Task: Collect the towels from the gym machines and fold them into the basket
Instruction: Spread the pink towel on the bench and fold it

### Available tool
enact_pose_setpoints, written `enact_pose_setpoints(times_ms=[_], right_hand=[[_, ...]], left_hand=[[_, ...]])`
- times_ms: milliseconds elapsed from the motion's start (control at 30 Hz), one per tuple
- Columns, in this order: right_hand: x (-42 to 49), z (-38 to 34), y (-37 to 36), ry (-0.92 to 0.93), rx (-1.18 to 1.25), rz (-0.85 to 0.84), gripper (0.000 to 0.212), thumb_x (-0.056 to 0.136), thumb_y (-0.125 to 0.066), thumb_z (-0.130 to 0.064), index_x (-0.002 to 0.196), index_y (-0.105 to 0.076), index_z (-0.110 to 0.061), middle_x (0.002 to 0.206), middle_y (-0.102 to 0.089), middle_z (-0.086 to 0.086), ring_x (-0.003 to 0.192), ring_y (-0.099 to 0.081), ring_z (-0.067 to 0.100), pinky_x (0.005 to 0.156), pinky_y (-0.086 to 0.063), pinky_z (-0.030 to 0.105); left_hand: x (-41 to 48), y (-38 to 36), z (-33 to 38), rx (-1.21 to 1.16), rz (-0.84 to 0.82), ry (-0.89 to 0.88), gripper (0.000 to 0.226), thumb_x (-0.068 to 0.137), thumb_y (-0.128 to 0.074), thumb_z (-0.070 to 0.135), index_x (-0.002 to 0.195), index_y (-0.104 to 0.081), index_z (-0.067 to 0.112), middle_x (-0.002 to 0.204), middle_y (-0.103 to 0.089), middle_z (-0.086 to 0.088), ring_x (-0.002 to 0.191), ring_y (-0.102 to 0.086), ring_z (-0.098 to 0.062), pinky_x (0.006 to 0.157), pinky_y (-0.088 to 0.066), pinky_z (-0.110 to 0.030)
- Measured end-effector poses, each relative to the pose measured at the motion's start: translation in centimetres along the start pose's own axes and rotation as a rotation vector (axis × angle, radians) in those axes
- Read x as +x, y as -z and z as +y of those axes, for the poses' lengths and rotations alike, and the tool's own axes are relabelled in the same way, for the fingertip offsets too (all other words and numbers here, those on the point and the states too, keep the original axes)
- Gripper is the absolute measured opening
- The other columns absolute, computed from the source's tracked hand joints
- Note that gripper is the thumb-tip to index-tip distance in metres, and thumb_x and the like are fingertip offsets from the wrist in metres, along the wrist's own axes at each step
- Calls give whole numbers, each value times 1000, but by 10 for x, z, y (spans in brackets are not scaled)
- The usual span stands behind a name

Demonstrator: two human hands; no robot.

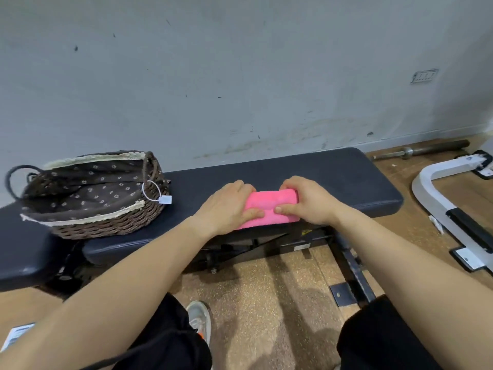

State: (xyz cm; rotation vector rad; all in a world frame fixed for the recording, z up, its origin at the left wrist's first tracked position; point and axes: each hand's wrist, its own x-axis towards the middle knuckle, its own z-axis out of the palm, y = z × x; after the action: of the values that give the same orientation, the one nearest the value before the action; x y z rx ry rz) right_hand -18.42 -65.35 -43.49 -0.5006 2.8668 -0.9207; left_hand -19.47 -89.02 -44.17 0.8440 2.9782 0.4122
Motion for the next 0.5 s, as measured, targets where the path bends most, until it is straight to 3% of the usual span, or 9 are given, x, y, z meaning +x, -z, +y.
enact_pose_setpoints(times_ms=[167, 233, 333, 500], right_hand=[[11, -65, 17, 70, 160, -50, 23, 83, -79, -34, 95, -62, -25, 88, -66, -8, 81, -62, 10, 66, -45, 26], [21, -94, 19, 111, 230, -30, 27, 85, -78, -32, 102, -61, -21, 92, -67, -4, 84, -63, 13, 69, -47, 27], [43, -139, 13, 142, 382, 20, 37, 85, -78, -29, 113, -55, -21, 103, -65, -1, 91, -63, 14, 78, -50, 26], [114, -212, -16, 147, 560, 15, 53, 80, -81, -32, 124, -55, -17, 114, -64, 3, 104, -65, 19, 90, -56, 40]], left_hand=[[-39, 63, -5, -106, 65, 158, 43, 75, -71, 65, 91, -55, 28, 89, -56, 7, 83, -54, -17, 70, -41, -36], [-58, 88, -13, -186, 119, 249, 40, 74, -74, 63, 84, -56, 28, 81, -61, 7, 77, -58, -18, 68, -45, -35], [-83, 115, -30, -301, 246, 378, 39, 75, -78, 55, 71, -53, 26, 68, -57, 8, 64, -52, -14, 57, -36, -32], [-111, 147, -90, -464, 459, 578, 42, 77, -77, 53, 89, -66, 14, 81, -69, -2, 73, -63, -19, 63, -45, -34]])
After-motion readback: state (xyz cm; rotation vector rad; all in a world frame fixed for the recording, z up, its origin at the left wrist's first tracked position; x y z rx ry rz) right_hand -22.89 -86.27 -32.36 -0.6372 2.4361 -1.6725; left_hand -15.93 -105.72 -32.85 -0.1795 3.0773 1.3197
